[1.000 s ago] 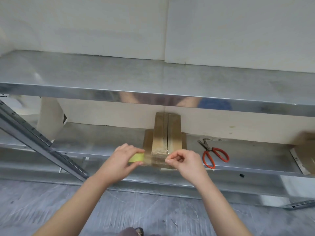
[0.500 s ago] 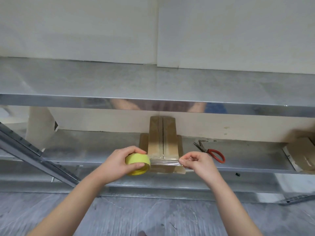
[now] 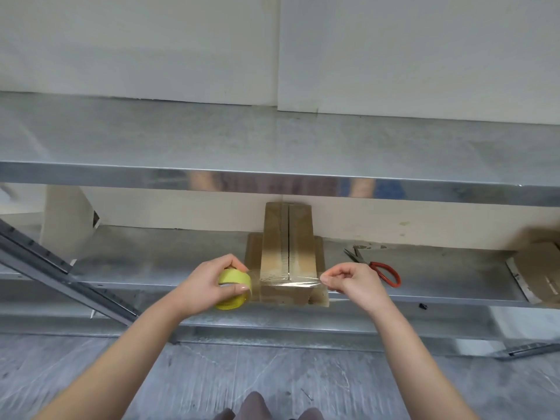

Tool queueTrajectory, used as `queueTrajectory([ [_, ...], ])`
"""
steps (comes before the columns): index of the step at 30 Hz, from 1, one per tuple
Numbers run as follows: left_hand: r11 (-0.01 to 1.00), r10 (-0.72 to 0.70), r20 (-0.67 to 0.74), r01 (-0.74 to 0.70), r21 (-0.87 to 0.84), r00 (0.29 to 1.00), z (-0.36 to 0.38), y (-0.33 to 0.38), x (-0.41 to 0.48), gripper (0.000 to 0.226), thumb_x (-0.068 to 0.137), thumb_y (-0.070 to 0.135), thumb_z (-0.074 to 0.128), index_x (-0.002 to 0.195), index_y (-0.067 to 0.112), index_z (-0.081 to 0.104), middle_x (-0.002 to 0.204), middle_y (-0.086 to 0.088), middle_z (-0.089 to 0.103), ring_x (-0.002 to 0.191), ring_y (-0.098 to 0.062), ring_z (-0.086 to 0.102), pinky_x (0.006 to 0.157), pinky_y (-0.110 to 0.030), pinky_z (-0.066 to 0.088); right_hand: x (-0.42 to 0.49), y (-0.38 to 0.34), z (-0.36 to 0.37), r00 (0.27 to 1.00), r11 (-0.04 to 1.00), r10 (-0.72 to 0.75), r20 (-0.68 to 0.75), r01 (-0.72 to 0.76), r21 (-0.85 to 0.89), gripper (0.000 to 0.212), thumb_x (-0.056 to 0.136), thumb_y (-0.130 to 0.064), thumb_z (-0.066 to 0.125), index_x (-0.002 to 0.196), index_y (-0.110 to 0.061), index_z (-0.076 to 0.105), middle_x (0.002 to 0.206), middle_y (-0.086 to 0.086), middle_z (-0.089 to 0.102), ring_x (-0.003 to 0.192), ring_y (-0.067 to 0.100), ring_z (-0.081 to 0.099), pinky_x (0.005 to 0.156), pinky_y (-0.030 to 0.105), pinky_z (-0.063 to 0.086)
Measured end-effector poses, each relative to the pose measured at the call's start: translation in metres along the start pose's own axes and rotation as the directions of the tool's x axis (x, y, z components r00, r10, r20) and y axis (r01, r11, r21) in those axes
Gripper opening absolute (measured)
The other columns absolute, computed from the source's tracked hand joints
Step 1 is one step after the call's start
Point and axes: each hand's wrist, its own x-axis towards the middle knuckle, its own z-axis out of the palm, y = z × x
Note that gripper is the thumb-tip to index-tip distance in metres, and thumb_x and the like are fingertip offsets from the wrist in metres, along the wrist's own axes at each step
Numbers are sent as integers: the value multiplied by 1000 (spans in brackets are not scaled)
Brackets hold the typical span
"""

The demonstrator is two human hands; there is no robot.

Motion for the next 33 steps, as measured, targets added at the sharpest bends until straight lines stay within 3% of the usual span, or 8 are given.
queueTrajectory([
  [9,988,-100,24,97,120,995,17,-23,16,24,82,35,74,96,37,55,96,16,59,88,-3,55,69,-13,37,19,23,18,998,997,56,9,-57,55,7,76,-25,82,80,-25,76,66,-3,71,72,11,71,77,26,54],
  [14,988,0,72,-11,155,997,18,-19,24,60,90,33,65,136,58,34,110,20,53,101,6,49,87,-13,35,24,35,27,992,934,113,58,-126,335,7,83,-10,75,88,-13,74,61,-8,62,69,10,62,68,21,51],
  [18,955,15,105,-46,293,994,18,-23,28,56,96,37,54,129,73,27,92,15,43,88,-2,46,82,-22,36,27,39,42,983,863,144,110,-179,473,12,89,-3,66,96,-13,66,77,0,59,78,15,59,70,24,52],
  [21,954,26,97,-54,294,995,16,-27,31,54,96,38,54,128,74,28,93,15,44,89,-1,47,82,-23,37,26,38,57,986,827,164,38,-158,540,28,90,-5,65,112,-19,56,108,2,57,95,15,61,75,32,58],
  [25,951,37,94,-64,302,995,16,-27,34,55,95,38,56,127,74,29,93,12,46,88,0,47,82,-24,39,9,45,68,972,986,15,-236,25,166,51,84,-8,72,120,-33,46,129,-5,51,102,7,60,85,23,52],
  [27,954,35,90,-60,293,995,17,-29,34,55,94,38,56,127,73,30,93,10,46,88,-2,48,83,-26,40,-3,52,73,959,989,-147,-242,149,-12,61,83,-13,73,130,-38,43,138,-10,46,120,8,52,93,14,43],
  [29,961,30,88,-54,273,996,18,-30,34,55,94,38,56,128,73,30,93,8,47,89,-5,49,86,-29,42,-12,55,77,937,956,-282,-207,258,-138,69,87,-30,69,144,-42,33,152,-15,32,139,2,32,108,19,32],
  [33,959,28,88,-51,277,996,18,-25,33,57,93,38,58,128,73,29,93,7,49,93,-8,48,90,-31,41,-5,42,76,901,879,-412,-138,353,-321,68,91,-64,43,151,-45,18,160,-21,12,144,-1,18,112,24,26],
])
